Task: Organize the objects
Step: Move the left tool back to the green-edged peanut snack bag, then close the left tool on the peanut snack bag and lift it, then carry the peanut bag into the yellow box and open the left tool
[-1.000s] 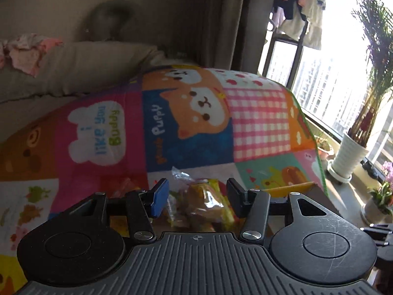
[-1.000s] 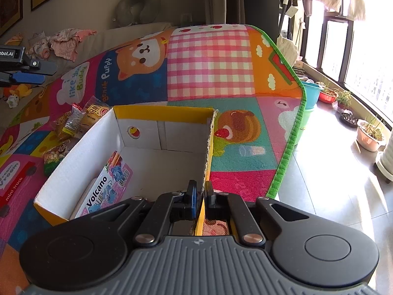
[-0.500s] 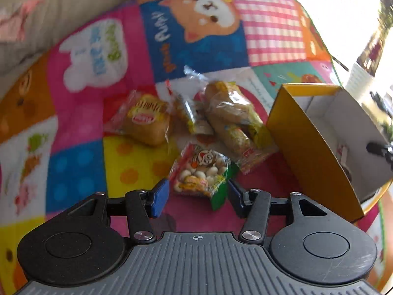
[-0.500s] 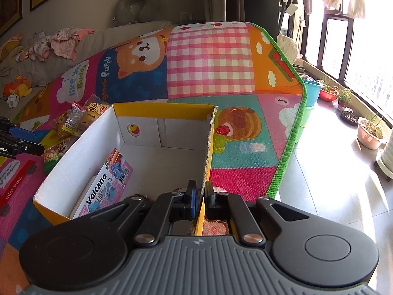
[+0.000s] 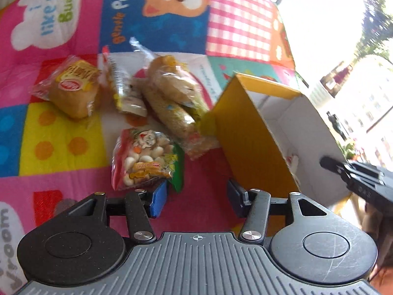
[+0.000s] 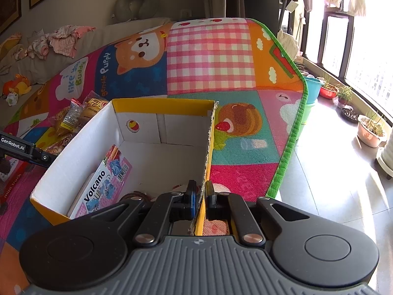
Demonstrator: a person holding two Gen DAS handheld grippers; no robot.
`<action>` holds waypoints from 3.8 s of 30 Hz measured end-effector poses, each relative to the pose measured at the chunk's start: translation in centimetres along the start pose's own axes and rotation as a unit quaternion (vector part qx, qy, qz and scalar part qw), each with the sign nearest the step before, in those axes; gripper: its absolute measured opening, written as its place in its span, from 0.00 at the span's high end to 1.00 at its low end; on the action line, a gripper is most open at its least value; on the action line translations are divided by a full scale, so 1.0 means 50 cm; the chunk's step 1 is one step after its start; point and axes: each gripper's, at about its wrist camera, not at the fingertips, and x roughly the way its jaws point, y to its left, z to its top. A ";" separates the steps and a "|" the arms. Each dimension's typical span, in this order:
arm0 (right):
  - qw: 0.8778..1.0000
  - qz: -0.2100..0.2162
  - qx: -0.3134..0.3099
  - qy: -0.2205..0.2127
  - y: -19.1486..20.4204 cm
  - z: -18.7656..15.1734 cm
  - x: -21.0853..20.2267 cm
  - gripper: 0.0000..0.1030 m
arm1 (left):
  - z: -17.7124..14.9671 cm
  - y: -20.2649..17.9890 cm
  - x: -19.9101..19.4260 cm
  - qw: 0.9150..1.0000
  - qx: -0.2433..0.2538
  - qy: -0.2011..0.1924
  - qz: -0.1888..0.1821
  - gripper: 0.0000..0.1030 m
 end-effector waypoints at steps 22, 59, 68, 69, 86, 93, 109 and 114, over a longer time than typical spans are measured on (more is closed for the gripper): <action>1.000 0.000 0.002 0.011 -0.001 -0.001 0.002 0.93 | 0.101 0.091 0.042 0.977 0.192 0.079 -0.051 0.45; 1.000 0.000 -0.003 0.015 0.003 -0.004 0.011 0.91 | -0.062 -0.125 -0.093 0.972 0.187 0.088 0.111 0.47; 1.000 -0.004 -0.002 0.010 0.005 -0.008 0.008 0.91 | -0.054 -0.173 -0.174 0.969 0.208 0.042 0.125 0.47; 1.000 -0.005 -0.003 0.010 0.005 -0.008 0.009 0.91 | -0.054 -0.176 -0.180 0.969 0.209 0.038 0.124 0.47; 1.000 -0.010 -0.009 0.004 0.009 -0.008 0.001 0.91 | 0.105 -0.282 -0.183 0.979 0.180 -0.093 0.012 0.47; 1.000 -0.009 -0.012 -0.003 0.012 -0.007 -0.006 0.91 | 0.175 -0.281 -0.017 0.988 0.146 -0.032 -0.024 0.46; 1.000 -0.006 -0.008 0.003 0.010 -0.009 0.003 0.90 | 0.134 -0.220 0.029 0.993 0.092 -0.019 -0.074 0.45; 1.000 -0.007 -0.008 0.005 0.011 -0.008 0.006 0.90 | 0.078 -0.260 0.029 0.975 0.218 -0.015 -0.027 0.45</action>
